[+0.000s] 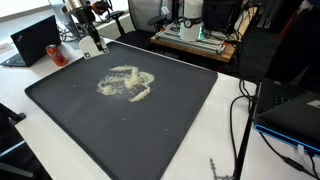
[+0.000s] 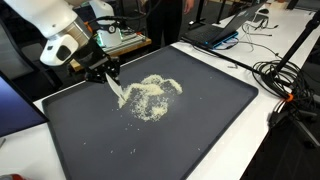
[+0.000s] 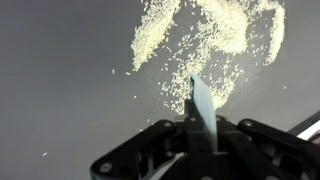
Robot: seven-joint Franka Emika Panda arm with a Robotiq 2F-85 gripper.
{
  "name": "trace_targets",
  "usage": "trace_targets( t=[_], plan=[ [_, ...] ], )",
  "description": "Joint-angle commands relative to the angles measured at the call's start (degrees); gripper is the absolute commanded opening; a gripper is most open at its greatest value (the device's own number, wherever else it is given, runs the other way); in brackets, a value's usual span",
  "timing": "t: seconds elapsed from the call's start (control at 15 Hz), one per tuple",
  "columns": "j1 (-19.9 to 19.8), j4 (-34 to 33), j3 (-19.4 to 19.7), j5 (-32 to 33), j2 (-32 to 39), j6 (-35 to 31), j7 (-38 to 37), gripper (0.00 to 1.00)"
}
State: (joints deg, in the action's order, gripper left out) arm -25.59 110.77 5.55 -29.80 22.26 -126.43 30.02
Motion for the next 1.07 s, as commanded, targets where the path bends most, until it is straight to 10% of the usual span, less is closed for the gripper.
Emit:
trace_targets(
  t=[0.0, 1.0],
  plan=[
    [-2.1, 1.6, -0.7, -7.6, -0.5, -3.5, 5.4, 0.01],
    [-3.2, 9.2, 4.2, -21.4, 0.3, -1.8, 17.5, 0.01]
  ],
)
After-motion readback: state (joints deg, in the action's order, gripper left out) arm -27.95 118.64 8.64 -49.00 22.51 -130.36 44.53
